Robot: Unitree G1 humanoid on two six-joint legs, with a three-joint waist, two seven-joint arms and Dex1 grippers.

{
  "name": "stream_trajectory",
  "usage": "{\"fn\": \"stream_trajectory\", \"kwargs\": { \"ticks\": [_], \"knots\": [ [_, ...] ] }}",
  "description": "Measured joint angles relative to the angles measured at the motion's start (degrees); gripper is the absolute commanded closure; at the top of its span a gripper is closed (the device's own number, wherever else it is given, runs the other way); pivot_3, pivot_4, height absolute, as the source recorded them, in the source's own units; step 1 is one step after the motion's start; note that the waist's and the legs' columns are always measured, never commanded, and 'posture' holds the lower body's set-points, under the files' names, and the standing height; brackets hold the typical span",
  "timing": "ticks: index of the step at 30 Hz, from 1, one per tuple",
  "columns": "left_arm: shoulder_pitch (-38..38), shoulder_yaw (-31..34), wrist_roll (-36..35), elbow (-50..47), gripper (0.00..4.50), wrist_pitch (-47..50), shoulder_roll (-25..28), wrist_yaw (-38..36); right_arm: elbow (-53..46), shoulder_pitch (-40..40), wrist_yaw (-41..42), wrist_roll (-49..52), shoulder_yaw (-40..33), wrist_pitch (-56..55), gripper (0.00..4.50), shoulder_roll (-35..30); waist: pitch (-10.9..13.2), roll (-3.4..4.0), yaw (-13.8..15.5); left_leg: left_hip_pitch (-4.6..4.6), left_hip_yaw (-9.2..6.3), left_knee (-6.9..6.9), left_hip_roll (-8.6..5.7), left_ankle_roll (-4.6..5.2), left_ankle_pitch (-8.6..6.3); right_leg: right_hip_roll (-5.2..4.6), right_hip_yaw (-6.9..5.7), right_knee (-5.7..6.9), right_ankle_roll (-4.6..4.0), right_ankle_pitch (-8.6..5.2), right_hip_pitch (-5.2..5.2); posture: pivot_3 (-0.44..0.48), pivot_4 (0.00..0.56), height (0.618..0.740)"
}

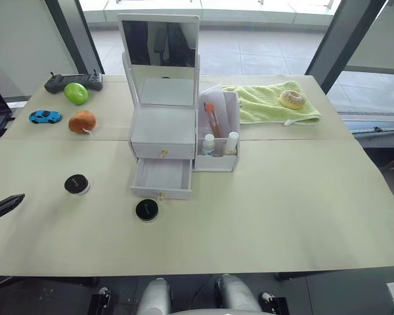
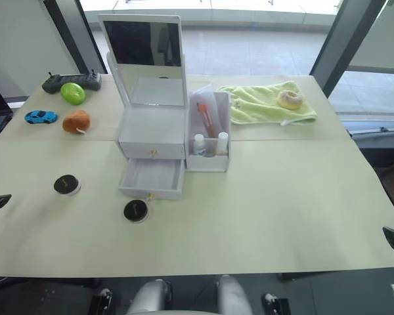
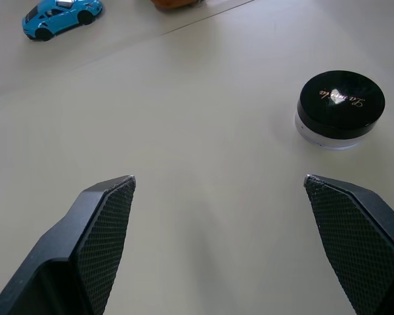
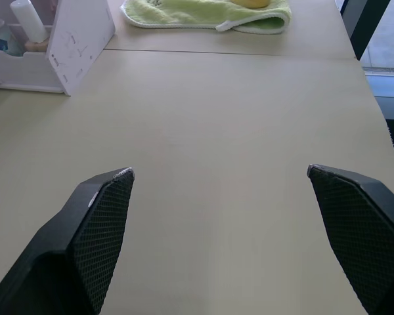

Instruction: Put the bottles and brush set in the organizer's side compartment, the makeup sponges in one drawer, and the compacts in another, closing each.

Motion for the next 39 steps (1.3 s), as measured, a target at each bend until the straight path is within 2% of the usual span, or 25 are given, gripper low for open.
{"fn": "stream_trajectory", "kwargs": {
  "ticks": [4, 8, 12, 16, 20, 23, 28, 32, 35, 39],
  "knots": [
    [0.7, -0.7, -0.2, -2.8, 0.07, 0.7, -1.5, -0.7, -0.8, -0.9, -1.3, -0.6, 2.6, 0.0, 0.00, 0.0, 0.0, -0.02, 0.2, 0.06, 0.10, -0.01, -0.02, 0.00, 0.00, -0.01, 0.05, 0.02, 0.01, 0.01, 0.01, 0.000, 0.150, 0.740],
    [4.5, -0.9, -0.9, -9.3, 0.07, 3.1, -3.0, -1.4, -6.0, -3.4, -4.1, 0.9, 5.3, 1.6, 0.00, -0.8, -0.1, -0.02, 0.2, 0.11, 0.17, -0.01, -0.02, 0.00, 0.00, -0.04, 0.12, 0.05, 0.03, 0.02, 0.05, 0.000, 0.150, 0.740],
    [15.5, -0.9, -5.5, -30.5, 0.07, 11.2, -10.3, 0.0, -15.7, -10.8, -9.6, 7.9, 12.8, 6.1, 0.00, -6.6, -0.2, -0.09, -0.5, 0.10, 0.29, 0.00, 0.04, 0.00, 0.00, -0.05, 0.22, 0.09, 0.38, 0.25, 0.04, 0.000, 0.150, 0.740],
    [24.0, -1.5, -9.7, -49.3, 0.07, 20.0, -16.1, 3.9, -19.4, -18.8, -13.2, 11.3, 21.2, 8.2, 0.00, -11.6, -0.2, -0.37, -0.6, 0.09, 0.25, 0.01, 0.08, 0.01, 0.01, 0.04, 0.18, 0.08, 0.40, 0.26, 0.03, 0.000, 0.150, 0.740],
    [31.4, -2.0, -13.1, -67.0, 0.07, 26.2, -23.9, 11.6, -19.8, -33.6, -16.9, 12.0, 36.1, 8.8, 0.00, -13.4, -0.2, -0.39, -0.6, -0.04, 0.23, 0.34, -0.01, 0.01, 0.01, -0.01, 0.24, 0.00, 0.51, 0.34, 0.10, 0.000, 0.150, 0.740],
    [33.8, -5.9, -13.3, -76.9, 0.07, 28.5, -28.4, 17.6, -19.7, -41.2, -18.4, 11.4, 44.8, 8.8, 0.00, -13.3, -0.3, -0.20, 0.2, -0.09, 0.18, 0.61, -0.04, 0.02, 0.01, 0.02, 0.21, -0.01, 0.57, 0.38, -0.01, 0.000, 0.150, 0.740],
    [32.6, -13.3, -7.5, -84.9, 0.07, 30.6, -34.6, 30.1, -17.9, -47.2, -18.9, 9.0, 53.2, 8.8, 0.00, -12.6, -0.4, -0.26, 0.5, -0.16, 0.11, 0.76, -0.16, 0.02, 0.01, 0.02, 0.27, -0.12, 0.62, 0.48, 0.07, 0.000, 0.150, 0.740],
    [28.8, -20.0, 0.7, -87.6, 0.07, 32.8, -36.3, 39.3, -16.6, -51.3, -18.4, 7.7, 57.2, 8.8, 0.00, -11.9, -0.4, -0.18, 0.5, -0.16, 0.07, 0.75, -0.16, 0.02, 0.01, 0.09, 0.27, -0.10, 0.63, 0.49, 0.11, 0.000, 0.150, 0.740],
    [26.0, -26.0, 4.4, -88.5, 0.07, 35.5, -37.5, 43.2, -16.5, -54.1, -18.1, 7.3, 59.0, 8.8, 0.00, -11.2, -0.4, -0.08, 0.4, -0.16, 0.07, 0.76, -0.18, 0.02, 0.01, 0.09, 0.27, -0.10, 0.60, 0.53, 0.11, 0.000, 0.150, 0.740],
    [25.7, -28.6, 6.0, -88.2, 0.07, 37.2, -38.5, 45.0, -16.5, -54.7, -18.0, 7.3, 59.5, 9.1, 0.00, -11.2, -0.4, -0.09, 0.4, -0.16, 0.04, 0.74, -0.16, 0.03, 0.02, 0.12, 0.25, -0.09, 0.29, 0.71, 0.09, 0.000, 0.150, 0.740]
  ]
}}
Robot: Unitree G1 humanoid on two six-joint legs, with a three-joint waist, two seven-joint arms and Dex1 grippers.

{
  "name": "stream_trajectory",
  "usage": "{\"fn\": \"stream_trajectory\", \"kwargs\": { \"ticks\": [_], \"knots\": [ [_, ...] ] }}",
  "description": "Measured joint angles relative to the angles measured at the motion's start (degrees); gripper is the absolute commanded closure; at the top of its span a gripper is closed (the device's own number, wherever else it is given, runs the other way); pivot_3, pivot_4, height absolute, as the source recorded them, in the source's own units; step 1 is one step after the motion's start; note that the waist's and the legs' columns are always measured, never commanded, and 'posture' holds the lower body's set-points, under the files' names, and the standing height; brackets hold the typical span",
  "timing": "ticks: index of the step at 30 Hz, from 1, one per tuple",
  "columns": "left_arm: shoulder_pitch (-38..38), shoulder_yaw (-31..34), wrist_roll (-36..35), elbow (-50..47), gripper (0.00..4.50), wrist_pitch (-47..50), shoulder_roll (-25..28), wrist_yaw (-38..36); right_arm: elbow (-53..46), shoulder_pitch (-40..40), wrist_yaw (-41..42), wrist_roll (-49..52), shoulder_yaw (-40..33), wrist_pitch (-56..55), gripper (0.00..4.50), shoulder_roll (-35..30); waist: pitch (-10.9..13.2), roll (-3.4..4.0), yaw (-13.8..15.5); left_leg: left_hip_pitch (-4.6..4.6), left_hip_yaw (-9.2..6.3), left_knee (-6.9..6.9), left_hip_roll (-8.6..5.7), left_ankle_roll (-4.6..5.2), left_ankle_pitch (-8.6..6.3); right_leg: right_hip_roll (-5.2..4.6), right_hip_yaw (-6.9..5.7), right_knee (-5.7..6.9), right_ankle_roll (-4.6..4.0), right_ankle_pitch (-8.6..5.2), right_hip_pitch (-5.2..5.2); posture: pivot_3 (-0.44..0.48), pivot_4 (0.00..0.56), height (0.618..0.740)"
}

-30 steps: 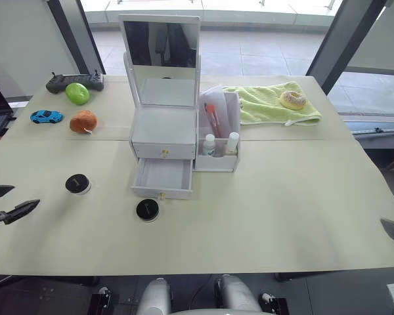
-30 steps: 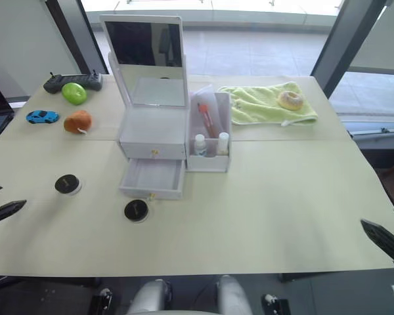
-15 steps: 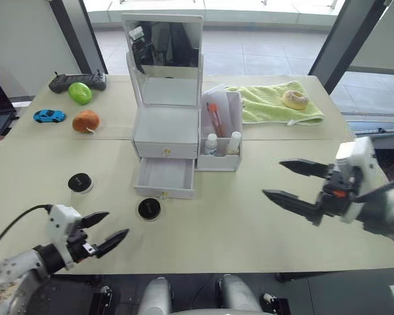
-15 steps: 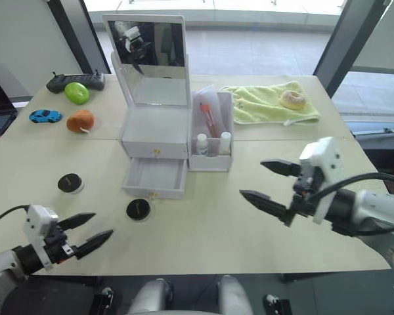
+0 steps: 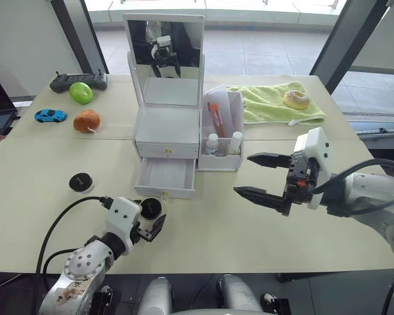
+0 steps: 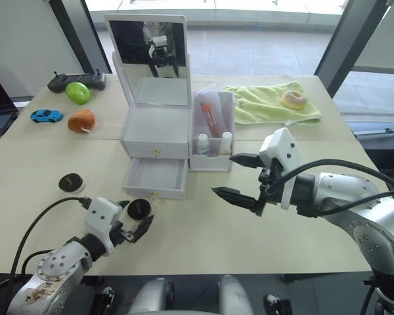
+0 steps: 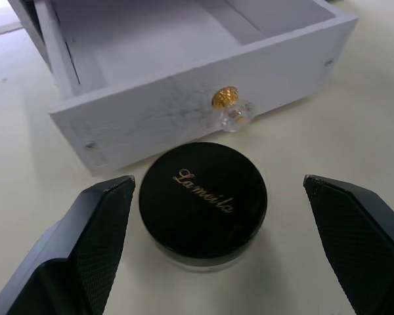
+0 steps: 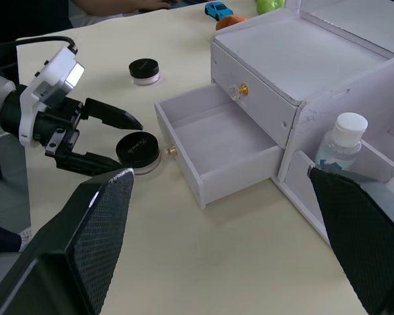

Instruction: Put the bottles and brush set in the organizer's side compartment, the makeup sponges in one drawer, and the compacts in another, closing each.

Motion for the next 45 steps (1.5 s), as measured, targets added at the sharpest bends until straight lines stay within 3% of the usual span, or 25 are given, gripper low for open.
{"fn": "stream_trajectory", "kwargs": {
  "ticks": [14, 17, 20, 26, 31, 36, 41, 45],
  "knots": [
    [-5.9, -2.1, 0.9, 4.8, 0.07, 5.2, -2.8, 1.6, -1.4, 0.7, -2.0, 1.0, -1.5, 1.9, 0.00, 0.0, 0.0, 0.02, 0.0, 0.00, -0.05, 0.05, -0.02, 0.00, 0.00, 0.03, -0.02, 0.02, 0.09, -0.03, -0.01, 0.000, 0.150, 0.740],
    [-6.0, -1.7, 0.3, 4.8, 0.66, 6.2, -2.7, 1.3, -1.7, 0.8, -2.5, 1.2, -1.9, 1.9, 0.00, 0.0, 0.0, 0.03, 0.0, 0.00, -0.06, 0.05, -0.01, 0.00, 0.00, 0.03, -0.02, 0.02, 0.09, -0.04, 0.00, 0.000, 0.150, 0.740],
    [-6.1, -1.3, 0.2, 4.6, 1.56, 6.9, -2.5, 1.0, -1.8, 0.9, -2.9, 1.2, -2.0, 2.1, 0.00, 0.0, 0.0, 0.03, 0.0, 0.00, -0.06, 0.06, -0.02, 0.00, 0.00, 0.03, -0.02, 0.02, 0.09, -0.04, 0.00, 0.000, 0.150, 0.740],
    [-6.1, -0.6, 0.0, 4.3, 1.58, 6.7, -1.0, -0.6, -2.3, 1.2, -3.7, 1.3, -2.0, 2.1, 0.00, 0.1, 0.0, 0.01, 0.0, 0.00, -0.06, 0.07, -0.02, 0.00, 0.00, 0.03, -0.02, 0.02, 0.09, -0.04, -0.01, 0.000, 0.150, 0.740],
    [-6.2, 9.1, -8.2, 2.1, 1.58, 3.0, 3.6, -9.0, -2.5, 1.9, -4.3, 1.3, -2.2, 2.1, 0.00, 0.4, 0.0, 0.00, 0.0, 0.00, -0.07, 0.04, 0.04, 0.00, 0.00, 0.06, -0.06, 0.03, 0.06, -0.03, -0.05, 0.000, 0.150, 0.740],
    [-9.7, 21.7, -21.2, 4.2, 1.58, 3.7, 17.8, -24.8, -2.8, 3.3, -4.8, 1.9, -2.8, 2.1, 0.00, 0.4, 0.0, 0.11, 0.1, 0.01, -0.04, 0.07, 0.03, 0.00, 0.00, 0.05, -0.06, 0.02, 0.22, -0.15, -0.06, 0.000, 0.150, 0.740],
    [-21.5, 19.7, -21.8, 14.9, 1.58, 3.0, 20.4, -27.6, -3.6, 3.7, -6.3, 1.6, -2.8, 2.1, 0.00, 1.1, 0.0, 0.05, 0.0, -0.02, -0.06, 0.08, 0.00, 0.00, 0.00, 0.07, -0.05, -0.01, 0.34, -0.21, -0.06, 0.000, 0.150, 0.740],
    [-27.6, 11.3, -18.3, 21.6, 1.58, 1.1, 20.2, -29.0, -5.5, 4.1, -9.1, 1.3, -2.8, 2.2, 0.00, 1.9, 0.0, 0.05, -0.1, -0.02, -0.08, 0.02, 0.02, 0.00, 0.00, 0.10, -0.03, 0.02, 0.06, -0.04, -0.08, 0.000, 0.150, 0.740]
  ]
}}
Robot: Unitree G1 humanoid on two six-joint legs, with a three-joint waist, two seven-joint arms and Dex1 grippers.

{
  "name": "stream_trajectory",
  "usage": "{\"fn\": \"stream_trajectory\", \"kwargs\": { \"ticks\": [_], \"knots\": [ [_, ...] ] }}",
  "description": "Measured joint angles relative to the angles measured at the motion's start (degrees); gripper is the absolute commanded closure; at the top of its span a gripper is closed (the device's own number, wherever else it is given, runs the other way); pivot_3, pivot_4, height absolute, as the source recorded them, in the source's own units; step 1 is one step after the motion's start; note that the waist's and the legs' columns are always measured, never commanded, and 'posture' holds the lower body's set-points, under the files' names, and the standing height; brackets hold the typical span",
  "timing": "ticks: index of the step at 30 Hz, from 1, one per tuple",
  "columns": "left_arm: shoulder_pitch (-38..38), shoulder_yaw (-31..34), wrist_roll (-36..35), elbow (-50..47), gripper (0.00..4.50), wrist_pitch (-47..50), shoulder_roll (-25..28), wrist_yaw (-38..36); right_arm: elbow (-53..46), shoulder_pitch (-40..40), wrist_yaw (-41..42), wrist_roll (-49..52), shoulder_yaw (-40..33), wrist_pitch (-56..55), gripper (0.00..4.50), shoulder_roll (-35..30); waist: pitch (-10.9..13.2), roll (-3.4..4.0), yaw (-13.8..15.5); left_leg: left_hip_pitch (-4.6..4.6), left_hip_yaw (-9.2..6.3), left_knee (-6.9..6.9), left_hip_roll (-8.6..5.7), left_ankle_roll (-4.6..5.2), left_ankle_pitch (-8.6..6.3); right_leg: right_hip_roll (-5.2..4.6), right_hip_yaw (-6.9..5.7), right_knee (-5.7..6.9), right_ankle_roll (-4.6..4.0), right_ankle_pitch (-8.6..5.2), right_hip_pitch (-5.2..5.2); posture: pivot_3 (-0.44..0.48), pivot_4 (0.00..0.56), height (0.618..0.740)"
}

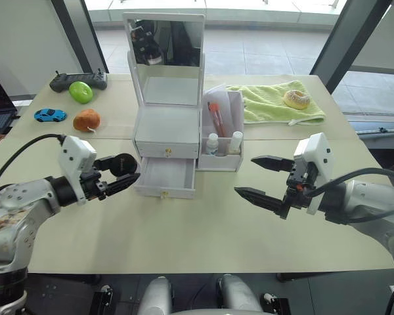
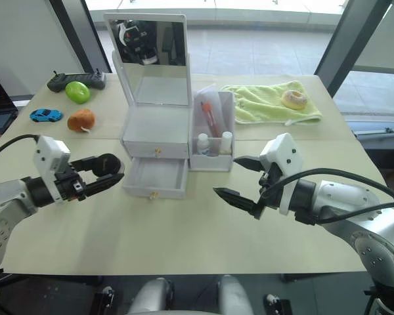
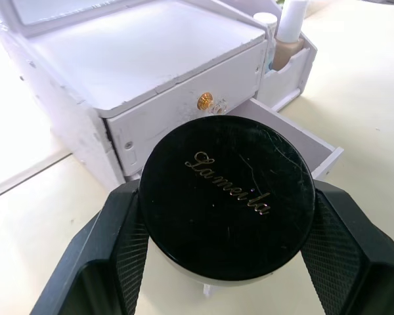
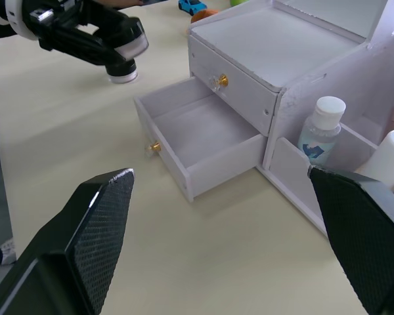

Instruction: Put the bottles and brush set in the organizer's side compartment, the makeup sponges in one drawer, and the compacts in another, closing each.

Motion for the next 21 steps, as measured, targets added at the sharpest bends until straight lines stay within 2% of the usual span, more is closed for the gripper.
{"fn": "stream_trajectory", "kwargs": {
  "ticks": [4, 11, 21],
  "knots": [
    [-5.8, -5.8, 2.4, 7.5, 1.58, -1.3, -1.8, -1.4, -2.8, 1.2, -3.4, 1.1, 0.0, 0.1, 0.00, 1.0, 0.0, -0.05, 0.0, -0.01, -0.06, 0.02, 0.01, 0.00, 0.00, 0.05, -0.02, 0.03, -0.07, 0.04, -0.01, 0.000, 0.150, 0.740],
    [-13.1, -10.7, 6.1, 16.8, 1.58, -5.4, -2.7, -4.9, -6.3, 4.2, -9.5, 2.2, -0.4, 0.2, 0.00, 2.1, 0.0, -0.06, 0.0, -0.03, -0.07, 0.03, 0.00, 0.01, 0.01, 0.06, -0.02, 0.03, -0.03, 0.03, 0.00, 0.000, 0.150, 0.740],
    [-14.4, -14.6, 9.1, 19.3, 1.58, -7.4, -4.5, -7.8, -8.8, 7.4, -13.6, 3.3, -1.5, 0.0, 0.00, 2.3, 0.0, -0.07, 0.0, -0.04, -0.10, 0.05, 0.01, 0.01, 0.01, 0.07, -0.02, 0.06, 0.01, 0.01, 0.00, 0.000, 0.150, 0.740]
  ]
}}
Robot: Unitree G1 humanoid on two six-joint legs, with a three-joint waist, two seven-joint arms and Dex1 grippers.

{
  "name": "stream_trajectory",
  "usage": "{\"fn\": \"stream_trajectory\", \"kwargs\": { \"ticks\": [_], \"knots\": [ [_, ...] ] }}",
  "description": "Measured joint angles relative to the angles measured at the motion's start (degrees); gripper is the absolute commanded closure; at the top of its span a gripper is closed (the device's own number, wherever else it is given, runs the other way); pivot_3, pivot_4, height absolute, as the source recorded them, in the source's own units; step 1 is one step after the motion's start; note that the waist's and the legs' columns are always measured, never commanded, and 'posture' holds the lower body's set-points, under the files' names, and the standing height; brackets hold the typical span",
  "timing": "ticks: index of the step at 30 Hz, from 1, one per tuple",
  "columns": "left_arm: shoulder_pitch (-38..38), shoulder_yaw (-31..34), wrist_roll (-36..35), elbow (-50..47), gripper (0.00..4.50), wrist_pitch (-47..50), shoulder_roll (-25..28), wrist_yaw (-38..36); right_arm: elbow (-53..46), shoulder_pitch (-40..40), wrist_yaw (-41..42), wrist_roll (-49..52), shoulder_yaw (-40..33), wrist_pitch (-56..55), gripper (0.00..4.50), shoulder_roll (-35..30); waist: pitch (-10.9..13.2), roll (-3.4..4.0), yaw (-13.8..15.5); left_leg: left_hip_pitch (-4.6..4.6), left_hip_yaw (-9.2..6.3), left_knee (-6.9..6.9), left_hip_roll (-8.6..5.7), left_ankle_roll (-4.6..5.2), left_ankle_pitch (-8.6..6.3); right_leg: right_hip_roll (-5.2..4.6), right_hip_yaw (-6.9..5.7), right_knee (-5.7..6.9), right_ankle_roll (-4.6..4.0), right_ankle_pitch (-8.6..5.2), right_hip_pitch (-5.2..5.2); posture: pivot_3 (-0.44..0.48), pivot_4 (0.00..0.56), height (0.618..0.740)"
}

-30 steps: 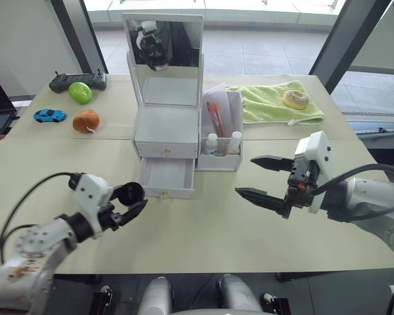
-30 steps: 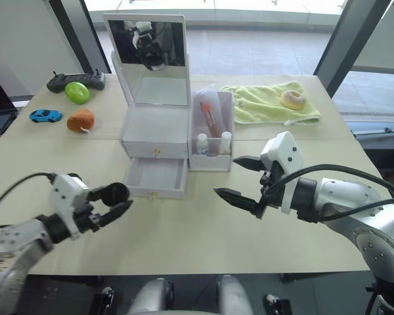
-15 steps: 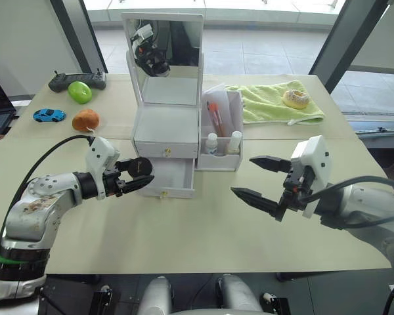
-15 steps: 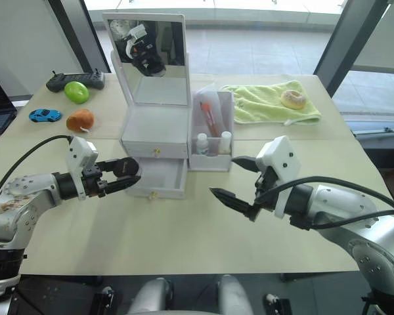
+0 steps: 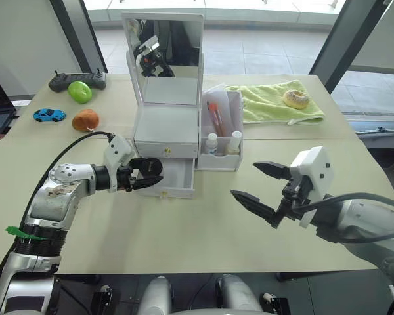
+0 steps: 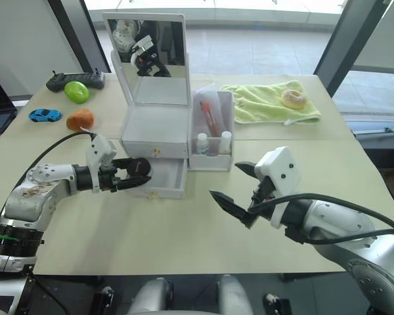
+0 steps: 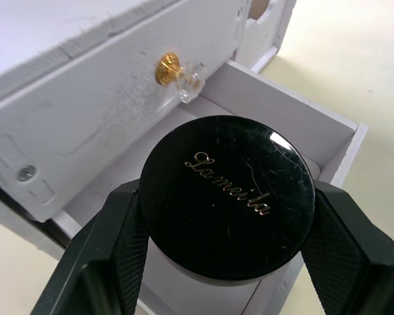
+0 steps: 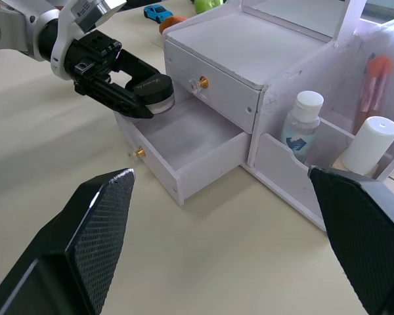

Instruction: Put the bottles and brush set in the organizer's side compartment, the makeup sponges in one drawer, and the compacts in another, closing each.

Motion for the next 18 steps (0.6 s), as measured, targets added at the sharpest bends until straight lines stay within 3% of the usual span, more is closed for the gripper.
{"fn": "stream_trajectory", "kwargs": {
  "ticks": [6, 11, 18],
  "knots": [
    [0.0, -0.1, 0.7, 0.3, 1.58, -0.4, -0.2, 0.0, -0.3, 0.4, -0.9, 0.1, 0.0, -0.1, 0.00, 0.0, 0.0, 0.00, 0.0, 0.00, 0.00, 0.01, 0.00, 0.00, 0.00, 0.00, 0.00, 0.01, 0.01, 0.00, 0.00, 0.000, 0.150, 0.740],
    [0.3, 0.0, 0.7, 0.2, 0.01, -0.3, -0.2, 0.4, -0.3, 0.4, -0.9, 0.1, 0.0, -0.4, 0.00, 0.0, 0.0, 0.00, 0.0, 0.00, 0.00, 0.01, 0.00, 0.00, 0.00, 0.00, 0.00, 0.00, 0.03, -0.02, 0.00, 0.000, 0.150, 0.740],
    [0.9, 1.6, 0.3, -1.2, 0.01, 2.4, -0.2, 1.8, -0.3, 0.4, -0.7, 0.0, 0.0, -0.5, 0.00, 0.0, 0.0, 0.00, 0.0, 0.01, -0.01, 0.02, 0.00, 0.00, 0.00, 0.00, 0.00, 0.02, 0.05, -0.02, 0.01, 0.000, 0.150, 0.740]
  ]
}}
